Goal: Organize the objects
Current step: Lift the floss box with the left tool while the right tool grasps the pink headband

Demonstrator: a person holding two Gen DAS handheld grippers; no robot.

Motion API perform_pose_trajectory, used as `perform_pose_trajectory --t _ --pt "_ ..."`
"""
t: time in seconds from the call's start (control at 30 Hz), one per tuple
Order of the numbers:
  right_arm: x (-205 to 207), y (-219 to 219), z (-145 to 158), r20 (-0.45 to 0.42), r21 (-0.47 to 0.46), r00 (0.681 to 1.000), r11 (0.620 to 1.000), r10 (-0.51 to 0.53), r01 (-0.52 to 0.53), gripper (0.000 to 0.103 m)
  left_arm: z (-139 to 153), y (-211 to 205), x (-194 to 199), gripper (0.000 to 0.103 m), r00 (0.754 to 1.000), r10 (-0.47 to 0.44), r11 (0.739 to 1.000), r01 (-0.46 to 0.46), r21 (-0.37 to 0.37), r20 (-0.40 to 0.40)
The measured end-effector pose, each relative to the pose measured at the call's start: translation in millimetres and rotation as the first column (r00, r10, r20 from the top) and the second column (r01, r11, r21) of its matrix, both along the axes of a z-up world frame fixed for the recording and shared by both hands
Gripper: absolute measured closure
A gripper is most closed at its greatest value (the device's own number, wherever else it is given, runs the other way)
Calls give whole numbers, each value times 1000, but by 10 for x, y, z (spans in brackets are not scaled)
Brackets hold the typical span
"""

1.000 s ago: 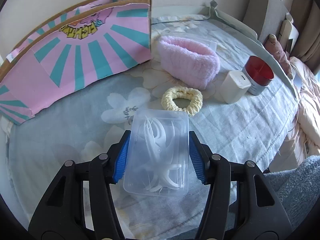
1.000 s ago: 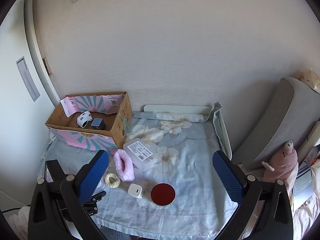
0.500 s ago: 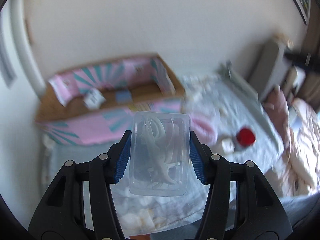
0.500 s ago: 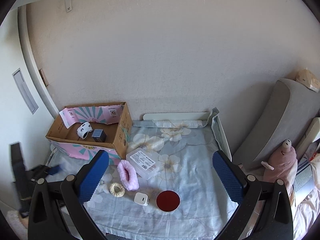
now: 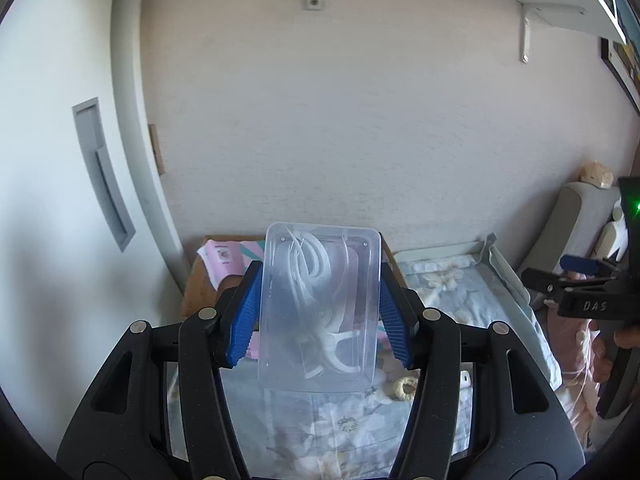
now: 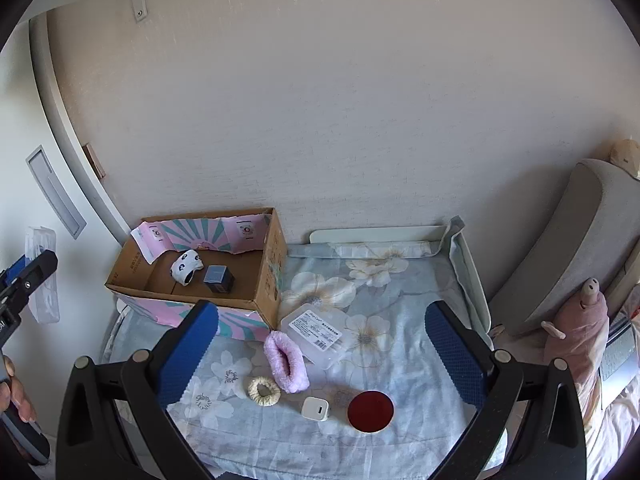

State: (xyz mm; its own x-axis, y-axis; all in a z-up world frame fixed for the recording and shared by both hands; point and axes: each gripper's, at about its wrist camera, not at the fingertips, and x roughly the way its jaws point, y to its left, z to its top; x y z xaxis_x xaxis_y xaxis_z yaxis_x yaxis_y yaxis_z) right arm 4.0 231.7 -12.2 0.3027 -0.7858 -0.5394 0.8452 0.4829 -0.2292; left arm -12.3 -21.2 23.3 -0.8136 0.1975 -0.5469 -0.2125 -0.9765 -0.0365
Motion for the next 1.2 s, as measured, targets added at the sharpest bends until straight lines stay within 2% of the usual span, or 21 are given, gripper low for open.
perform_pose_trajectory --t 0.07,0.13,0.2,0.3,0.47,0.53,0.67,0.8,0.87,0.93,1.1,1.2 --pt "48 -47 -49 -17 25 1000 1000 -7 7 0 17 -52 -16 51 1000 10 1000 -10 3 -8" --pt "114 -174 -188 -56 106 998 994 -7 13 0 22 -75 -31 51 1000 18 1000 -18 4 -14" --pt "187 -367 -437 -111 219 994 975 -5 29 0 43 -111 -53 51 1000 25 1000 -25 5 -16" --pt "254 -598 -838 -147 344 989 937 -1 52 0 67 -154 -66 51 999 37 999 -38 -13 -29" --pt "372 -845 -1358 -180 434 983 895 -22 100 1 52 -272 -77 51 998 65 998 -65 -13 -22" --pt "407 -948 -1534 -183 470 982 874 -42 125 6 38 -293 -71 51 998 67 998 -67 -6 -11" --pt "461 -1118 -1765 -197 502 977 848 -80 171 17 10 -348 -27 51 997 75 997 -75 -8 -1" --pt "486 -1193 -1949 -230 515 968 831 -99 207 32 -17 -397 -11 51 996 84 996 -83 -4 8" --pt "510 -1177 -1969 -243 493 964 842 -108 219 37 -33 -424 -6 51 996 87 996 -87 0 13" --pt "525 -1171 -1992 -258 479 960 848 -111 227 47 -47 -447 -6 51 996 89 996 -89 7 19" --pt "478 -1158 -2023 -257 476 958 846 -130 242 67 -69 -473 15 51 996 90 996 -90 11 22" --pt "435 -1139 -2038 -248 480 959 843 -135 243 70 -76 -473 28 51 996 89 996 -89 14 22"
